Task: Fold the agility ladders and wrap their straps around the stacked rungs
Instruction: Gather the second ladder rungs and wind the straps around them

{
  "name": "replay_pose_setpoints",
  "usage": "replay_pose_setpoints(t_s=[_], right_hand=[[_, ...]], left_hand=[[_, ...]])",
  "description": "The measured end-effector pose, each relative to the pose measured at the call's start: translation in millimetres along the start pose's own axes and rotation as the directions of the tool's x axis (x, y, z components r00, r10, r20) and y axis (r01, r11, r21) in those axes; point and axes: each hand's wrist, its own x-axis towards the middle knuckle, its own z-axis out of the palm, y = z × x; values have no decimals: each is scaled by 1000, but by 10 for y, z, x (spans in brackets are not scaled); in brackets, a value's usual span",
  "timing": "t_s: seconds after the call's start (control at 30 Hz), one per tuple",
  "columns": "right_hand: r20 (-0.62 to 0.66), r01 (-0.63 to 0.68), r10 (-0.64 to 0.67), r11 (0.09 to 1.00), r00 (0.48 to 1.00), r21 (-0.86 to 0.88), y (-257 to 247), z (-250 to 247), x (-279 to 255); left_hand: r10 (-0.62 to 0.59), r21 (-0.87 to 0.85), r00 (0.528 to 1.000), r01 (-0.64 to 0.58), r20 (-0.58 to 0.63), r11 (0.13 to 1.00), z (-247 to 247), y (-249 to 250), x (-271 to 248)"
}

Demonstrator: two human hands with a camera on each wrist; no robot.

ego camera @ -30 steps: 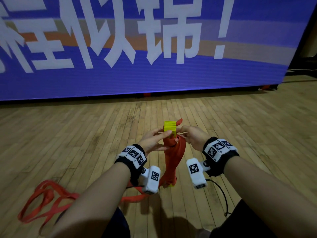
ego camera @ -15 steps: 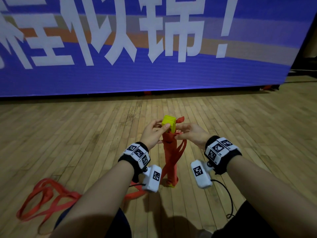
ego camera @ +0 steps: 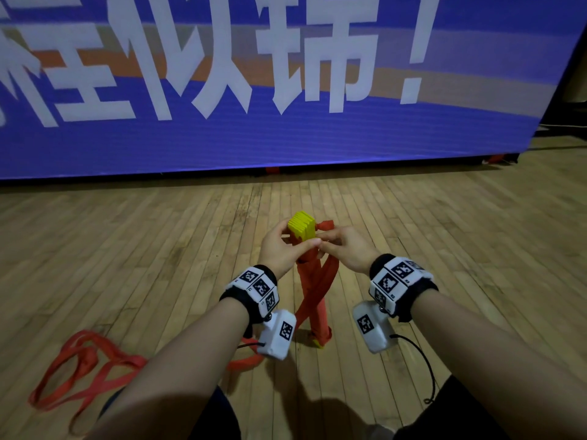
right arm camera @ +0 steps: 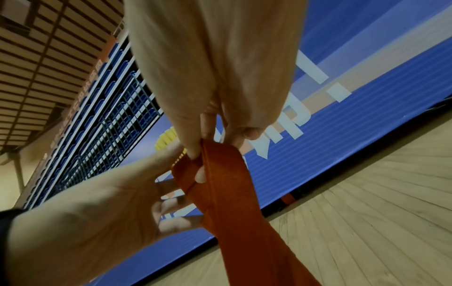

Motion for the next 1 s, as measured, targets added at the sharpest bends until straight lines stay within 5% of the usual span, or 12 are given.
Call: replay_pose_setpoints(t_s=[0.1, 0.33, 0.73, 1.0], right_hand=[[-32, 16, -17, 1000, 999, -10, -10, 69, 11], [-152, -40, 71, 979, 986, 202, 52, 156, 70], [-187, 33, -45, 997, 981, -68, 140, 185, 180], [-231, -26, 44, 997, 972, 79, 207, 208, 255]], left_hand=[[-34, -43, 997, 31, -75, 999, -17, -32, 37], [-74, -124, 997, 78, 35, 989, -83, -33, 120], [-84, -205, 973, 129, 215, 970, -245, -69, 232], [-98, -177, 961, 146, 257, 973, -215, -56, 194]])
